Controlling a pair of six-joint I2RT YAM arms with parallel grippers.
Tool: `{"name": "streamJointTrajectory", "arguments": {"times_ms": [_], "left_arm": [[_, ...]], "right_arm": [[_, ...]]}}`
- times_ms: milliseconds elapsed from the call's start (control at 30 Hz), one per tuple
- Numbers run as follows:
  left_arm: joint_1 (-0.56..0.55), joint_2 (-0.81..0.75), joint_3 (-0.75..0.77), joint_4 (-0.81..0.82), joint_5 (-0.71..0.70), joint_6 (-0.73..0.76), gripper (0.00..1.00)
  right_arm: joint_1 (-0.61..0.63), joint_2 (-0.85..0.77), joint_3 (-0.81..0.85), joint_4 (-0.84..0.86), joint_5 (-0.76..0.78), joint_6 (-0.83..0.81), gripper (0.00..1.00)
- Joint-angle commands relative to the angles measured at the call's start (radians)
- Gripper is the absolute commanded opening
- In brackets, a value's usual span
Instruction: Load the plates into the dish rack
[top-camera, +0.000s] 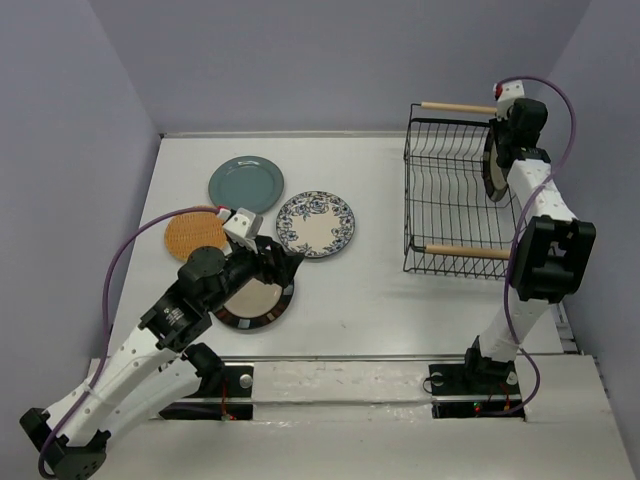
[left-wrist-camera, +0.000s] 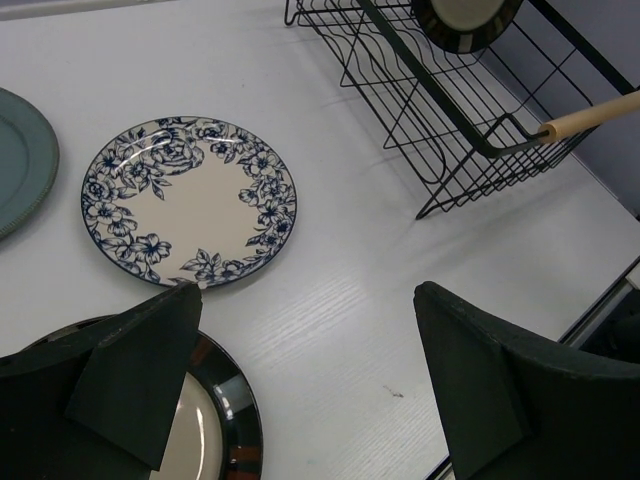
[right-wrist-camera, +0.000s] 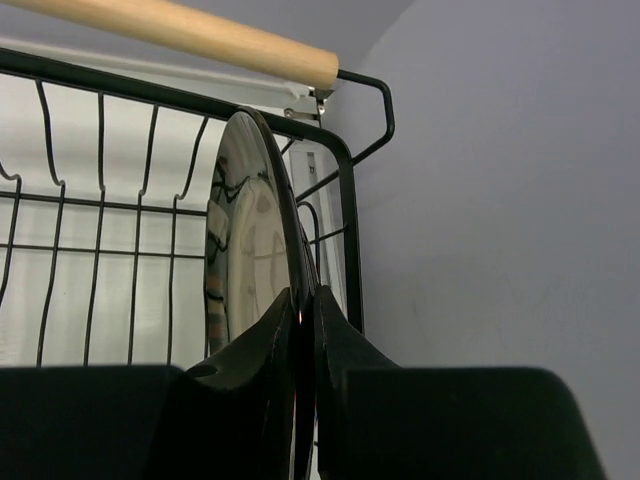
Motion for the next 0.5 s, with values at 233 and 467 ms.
{"name": "streamJointTrajectory", "arguments": {"times_ms": [233,467], "left_arm": [[-0.001,0.008,0.044,0.036,-0.005,0.014,0.99],[-0.001,0.000,0.044,0.035,-0.005,0.014,0.99]], "right_arm": [[-0.036,-0.176,-0.137,0.342,0.087,0.113,0.07],[-0.036,-0.159,-0.139,0.355,0.126,0.114,0.07]]}}
